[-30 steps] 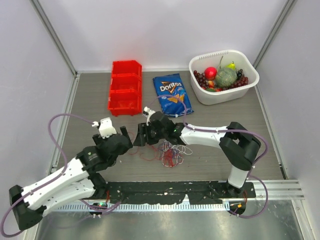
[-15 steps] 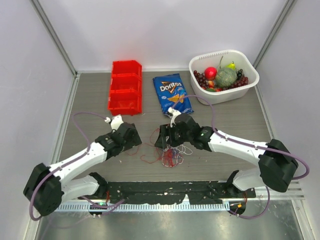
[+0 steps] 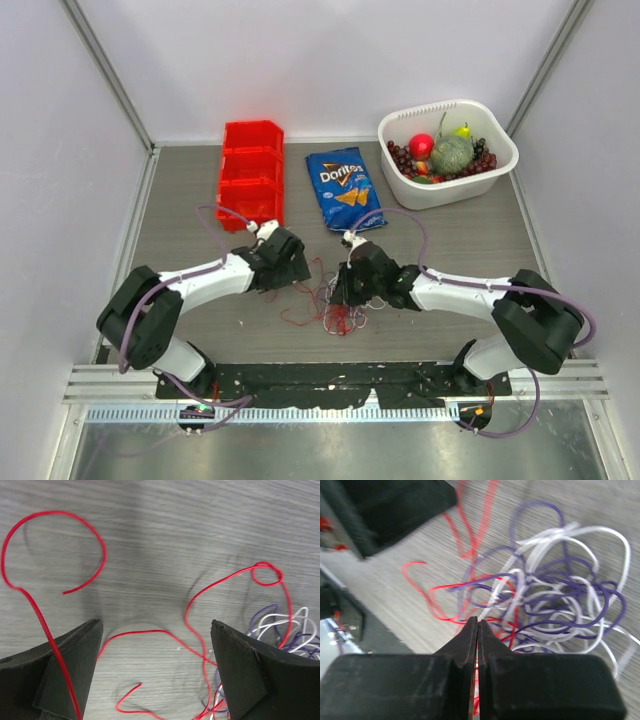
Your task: Untangle the cables
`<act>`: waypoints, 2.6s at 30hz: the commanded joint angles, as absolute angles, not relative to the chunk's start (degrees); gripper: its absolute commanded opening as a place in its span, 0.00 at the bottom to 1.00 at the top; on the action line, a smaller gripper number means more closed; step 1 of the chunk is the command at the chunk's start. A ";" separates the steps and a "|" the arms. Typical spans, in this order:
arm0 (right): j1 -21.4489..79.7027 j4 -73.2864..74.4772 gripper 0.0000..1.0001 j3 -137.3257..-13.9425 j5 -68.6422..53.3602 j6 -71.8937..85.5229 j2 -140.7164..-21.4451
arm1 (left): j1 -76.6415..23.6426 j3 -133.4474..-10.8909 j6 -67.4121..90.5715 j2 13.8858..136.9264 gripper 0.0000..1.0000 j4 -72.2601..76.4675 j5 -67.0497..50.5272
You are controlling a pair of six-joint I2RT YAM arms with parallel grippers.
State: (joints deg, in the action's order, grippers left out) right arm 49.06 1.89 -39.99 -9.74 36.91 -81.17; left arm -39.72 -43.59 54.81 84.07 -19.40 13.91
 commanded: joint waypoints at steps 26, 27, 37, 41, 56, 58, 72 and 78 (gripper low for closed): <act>43.16 6.68 0.01 -20.65 3.16 46.67 -58.36 | -53.35 -61.00 50.64 100.82 0.00 -30.77 33.31; 43.15 6.85 0.01 -20.65 3.25 46.50 -58.19 | -53.18 -61.08 49.58 99.68 0.00 -30.59 33.75; 42.89 9.67 0.01 -20.92 5.45 45.17 -55.99 | -43.08 -64.33 37.54 85.70 0.00 -26.37 24.97; 42.71 10.28 0.01 -21.62 6.06 44.56 -55.63 | -35.62 -67.58 34.72 82.36 0.00 -22.69 19.18; 42.63 11.42 0.01 -23.82 5.80 43.51 -56.69 | -13.11 -65.85 35.24 92.10 0.00 16.91 0.27; 42.71 11.60 0.01 -23.82 5.80 43.59 -56.34 | -10.73 -63.73 36.90 94.73 0.00 24.14 -4.73; 42.54 10.55 0.01 -22.41 5.01 44.03 -56.34 | -8.00 -48.35 42.63 96.42 0.00 32.88 -3.08; 42.54 9.85 0.01 -22.41 4.48 43.94 -57.22 | -8.09 -53.94 46.31 96.76 0.00 13.14 6.75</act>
